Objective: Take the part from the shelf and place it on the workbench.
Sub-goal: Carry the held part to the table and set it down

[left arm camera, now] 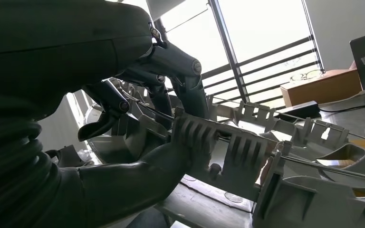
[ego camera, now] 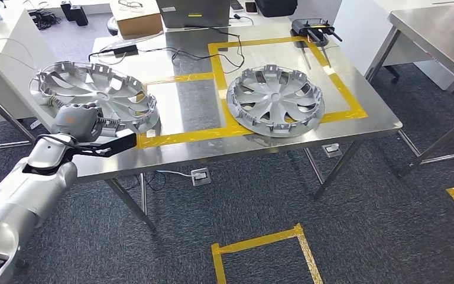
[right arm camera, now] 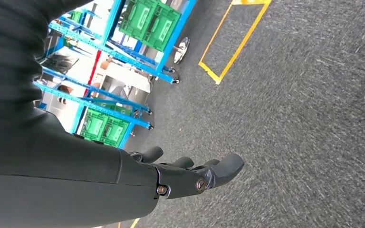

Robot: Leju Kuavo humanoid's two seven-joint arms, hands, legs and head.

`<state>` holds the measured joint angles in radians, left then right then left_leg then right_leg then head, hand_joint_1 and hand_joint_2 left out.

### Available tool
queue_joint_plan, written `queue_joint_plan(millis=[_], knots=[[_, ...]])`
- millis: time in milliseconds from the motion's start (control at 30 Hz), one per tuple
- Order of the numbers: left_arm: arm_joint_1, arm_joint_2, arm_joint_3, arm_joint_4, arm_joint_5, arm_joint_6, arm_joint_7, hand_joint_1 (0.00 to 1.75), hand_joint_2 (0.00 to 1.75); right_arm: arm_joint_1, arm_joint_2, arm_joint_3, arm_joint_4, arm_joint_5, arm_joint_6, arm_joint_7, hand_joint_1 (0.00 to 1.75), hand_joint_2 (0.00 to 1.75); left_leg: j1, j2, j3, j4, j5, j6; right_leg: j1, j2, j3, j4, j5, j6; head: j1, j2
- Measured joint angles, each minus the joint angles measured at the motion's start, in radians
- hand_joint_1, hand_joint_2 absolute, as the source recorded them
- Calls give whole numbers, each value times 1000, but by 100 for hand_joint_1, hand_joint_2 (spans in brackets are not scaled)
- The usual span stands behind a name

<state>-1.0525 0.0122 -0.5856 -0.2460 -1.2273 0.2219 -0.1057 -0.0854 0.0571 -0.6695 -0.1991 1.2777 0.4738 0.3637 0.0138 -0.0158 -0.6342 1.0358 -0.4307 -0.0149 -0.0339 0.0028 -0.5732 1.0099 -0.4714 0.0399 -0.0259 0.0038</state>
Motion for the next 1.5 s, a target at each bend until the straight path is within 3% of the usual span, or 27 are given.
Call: queue_joint_plan(millis=[133, 333, 1000, 1133, 1300, 1500], knots=[[9, -3, 0, 0, 5, 10, 9, 0, 175, 0, 0, 0, 0, 5, 0, -3, 0, 0, 0, 0, 0, 0, 0, 0, 0, 1, 0, 0, 0, 0, 0, 0], [13, 0, 2, 0, 17, 49, 24, 0, 175, 0, -2, 0, 0, 12, 0, -1, 0, 0, 0, 0, 0, 0, 0, 0, 0, 0, 1, 0, 0, 0, 0, 0], [22, -7, 2, 0, 18, 32, 40, 0, 175, 0, -4, 0, 0, 13, 0, 4, 0, 0, 0, 0, 1, 0, 0, 0, 0, 0, 2, 0, 0, 0, 0, 0], [24, -7, 5, 0, 24, 25, 40, 0, 0, 0, -4, 0, 0, 17, 0, 3, 0, 0, 0, 0, 1, 0, 0, 0, 0, 0, 2, 0, 0, 0, 0, 0], [25, -8, 21, -1, 42, 20, 29, 0, 0, 0, -4, 0, 0, 24, 0, 3, 0, 0, -1, -1, 1, 1, 0, 0, 0, 0, 2, 0, 0, 0, 0, 0], [25, -9, 30, -7, 42, 16, 18, 0, 0, -1, -3, 0, 0, 36, 0, 0, 0, 0, -11, -1, 2, 4, -4, 15, -8, 0, 7, -8, 3, 16, 0, 0]])
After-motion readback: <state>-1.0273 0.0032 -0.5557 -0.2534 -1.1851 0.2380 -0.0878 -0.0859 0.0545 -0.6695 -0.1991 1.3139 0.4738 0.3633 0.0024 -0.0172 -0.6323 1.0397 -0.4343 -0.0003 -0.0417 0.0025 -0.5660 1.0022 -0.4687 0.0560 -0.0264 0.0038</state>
